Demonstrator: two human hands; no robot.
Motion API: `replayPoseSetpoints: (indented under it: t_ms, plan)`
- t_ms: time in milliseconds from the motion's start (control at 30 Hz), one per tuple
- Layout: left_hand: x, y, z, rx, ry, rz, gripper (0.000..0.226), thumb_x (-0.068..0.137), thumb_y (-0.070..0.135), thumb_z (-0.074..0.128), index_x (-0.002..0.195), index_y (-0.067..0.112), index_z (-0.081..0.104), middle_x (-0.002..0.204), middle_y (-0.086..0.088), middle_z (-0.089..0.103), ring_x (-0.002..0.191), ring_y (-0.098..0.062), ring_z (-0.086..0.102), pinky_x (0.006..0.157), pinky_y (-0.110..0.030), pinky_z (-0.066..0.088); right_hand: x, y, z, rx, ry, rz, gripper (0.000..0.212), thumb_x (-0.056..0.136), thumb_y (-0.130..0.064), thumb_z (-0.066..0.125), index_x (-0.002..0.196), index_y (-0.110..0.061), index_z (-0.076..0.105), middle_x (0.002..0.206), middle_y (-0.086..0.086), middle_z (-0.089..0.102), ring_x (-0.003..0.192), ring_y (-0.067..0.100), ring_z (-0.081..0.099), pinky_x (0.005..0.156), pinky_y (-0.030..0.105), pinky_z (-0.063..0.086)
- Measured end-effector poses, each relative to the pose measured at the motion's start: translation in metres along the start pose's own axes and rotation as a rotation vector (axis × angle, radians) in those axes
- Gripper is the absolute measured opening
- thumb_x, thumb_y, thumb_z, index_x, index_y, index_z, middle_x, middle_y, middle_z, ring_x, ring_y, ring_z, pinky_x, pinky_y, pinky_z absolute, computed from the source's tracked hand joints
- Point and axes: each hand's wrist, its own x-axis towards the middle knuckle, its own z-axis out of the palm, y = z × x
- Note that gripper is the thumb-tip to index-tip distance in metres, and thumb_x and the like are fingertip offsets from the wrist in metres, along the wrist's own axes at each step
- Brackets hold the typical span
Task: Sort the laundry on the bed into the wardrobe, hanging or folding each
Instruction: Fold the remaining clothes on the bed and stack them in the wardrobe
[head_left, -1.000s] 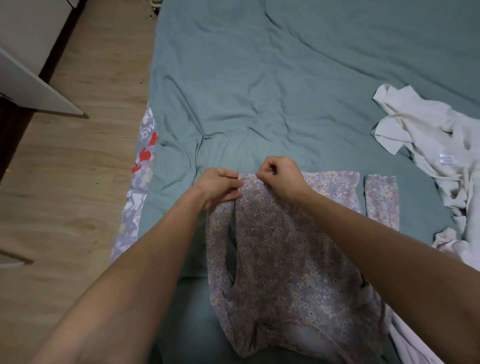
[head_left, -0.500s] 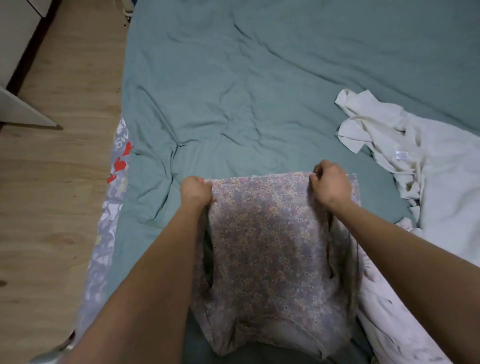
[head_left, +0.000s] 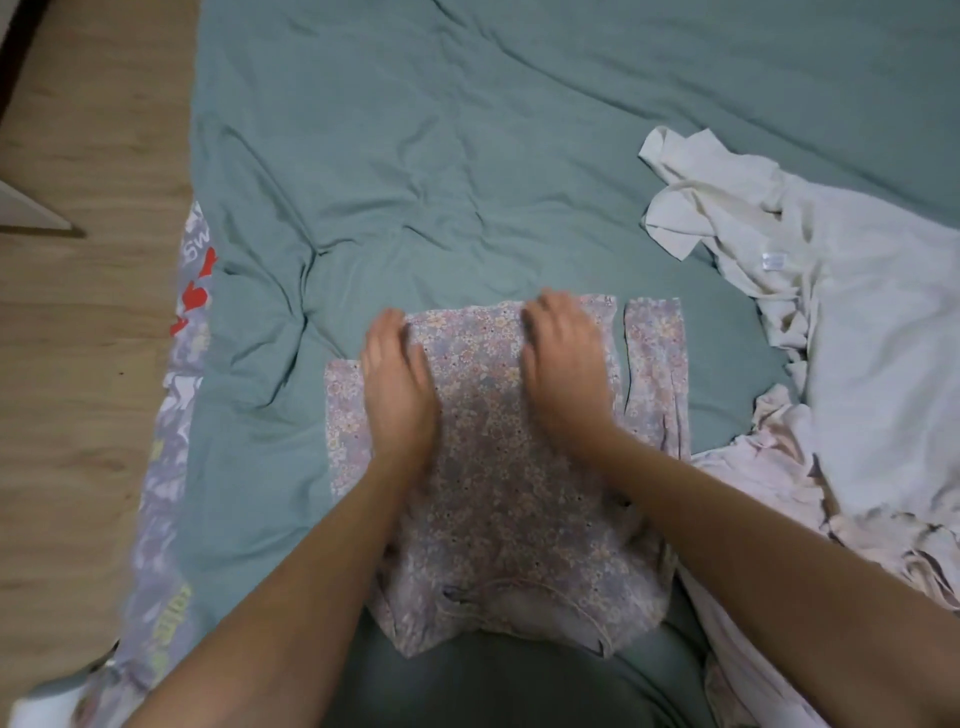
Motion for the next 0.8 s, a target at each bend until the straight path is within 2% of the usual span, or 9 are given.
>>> replayPoseSetpoints:
  t_ms: [100,167,300,400,467,533,600,700,800]
  plan:
    - [-0.045,-0.021,0.017,0.289,-0.267,0.21,0.054,0.104,0.032,0.026,0.152,0.008,0.022,0.159,-0.008,0.019,0.148,-0.023,0.013,0.121,-0.037,0.01,-0.038,0.004,0.028,-0.149,-0.212,-0.237,0.053,0.102,-0.033,0.031,0.15,-0.011,0.027,0.157,0.011,0.022,0.146,0.028,0.017,0.12,0.042,0.01]
    - [-0.063,-0.052,0.015,0.576,-0.419,0.19,0.066,0.101,0.05,0.012,0.154,0.012,0.003,0.162,-0.005,0.002,0.149,-0.022,0.001,0.12,-0.039,0.0,-0.052,0.039,0.029,-0.219,-0.277,-0.101,0.057,0.103,-0.039,0.019,0.153,-0.013,0.013,0.16,0.007,0.01,0.148,0.023,0.006,0.121,0.041,0.007]
    - [-0.077,-0.067,-0.003,0.644,-0.33,0.073,0.068,0.101,0.049,0.021,0.154,0.01,0.005,0.161,-0.011,0.003,0.148,-0.03,0.006,0.12,-0.044,0.008,-0.069,0.076,0.005,-0.253,-0.209,0.103,0.059,0.104,-0.038,0.022,0.154,-0.012,0.005,0.161,0.008,-0.001,0.148,0.022,-0.002,0.12,0.041,0.015]
    - [-0.102,-0.057,0.005,0.71,-0.459,0.384,0.068,0.101,0.052,0.013,0.154,0.011,0.003,0.161,-0.008,-0.002,0.149,-0.028,-0.003,0.12,-0.042,0.001,-0.094,0.049,0.008,-0.199,-0.281,-0.237,0.059,0.103,-0.04,0.021,0.154,-0.016,0.002,0.161,0.007,-0.004,0.148,0.023,-0.007,0.121,0.043,0.002]
    - [-0.12,-0.064,0.002,0.772,-0.585,0.439,0.072,0.098,0.057,0.003,0.154,0.012,0.009,0.161,-0.006,0.007,0.149,-0.027,0.006,0.119,-0.041,0.002,-0.12,0.056,0.012,-0.242,-0.372,-0.429,0.061,0.101,-0.042,0.026,0.154,-0.016,0.009,0.161,0.005,0.007,0.148,0.023,0.001,0.119,0.041,0.001]
    - [-0.127,-0.074,-0.007,0.825,-0.597,0.388,0.073,0.098,0.058,0.006,0.153,0.011,0.017,0.159,-0.008,0.018,0.147,-0.026,0.014,0.118,-0.041,0.004,-0.135,0.079,0.006,-0.301,-0.388,-0.296,0.064,0.098,-0.032,0.042,0.153,-0.015,0.013,0.159,0.007,0.017,0.147,0.026,0.009,0.117,0.04,0.003]
    - [-0.124,-0.066,-0.014,0.823,-0.58,0.404,0.071,0.098,0.054,0.015,0.152,0.008,0.02,0.158,-0.012,0.02,0.147,-0.027,0.014,0.12,-0.043,0.008,-0.138,0.091,-0.009,-0.328,-0.271,-0.174,0.069,0.087,-0.015,0.059,0.148,-0.007,0.029,0.154,0.014,0.029,0.144,0.032,0.024,0.116,0.043,0.01]
    - [-0.118,-0.036,-0.014,0.665,-0.646,0.492,0.065,0.099,0.047,0.029,0.151,0.008,0.024,0.157,-0.011,0.023,0.146,-0.03,0.021,0.12,-0.043,0.018,-0.129,0.085,-0.043,-0.191,-0.057,-0.149,0.042,0.091,-0.011,0.05,0.131,-0.001,0.05,0.139,0.021,0.046,0.131,0.037,0.039,0.114,0.047,0.026]
    - [-0.128,-0.018,-0.019,0.477,-0.685,0.543,0.041,0.094,0.041,0.044,0.12,0.012,0.055,0.119,-0.006,0.055,0.108,-0.027,0.054,0.093,-0.039,0.047,-0.14,0.078,-0.068,-0.046,-0.106,-0.334,0.021,0.093,-0.019,0.043,0.1,-0.006,0.059,0.098,0.011,0.058,0.089,0.03,0.056,0.078,0.035,0.045]
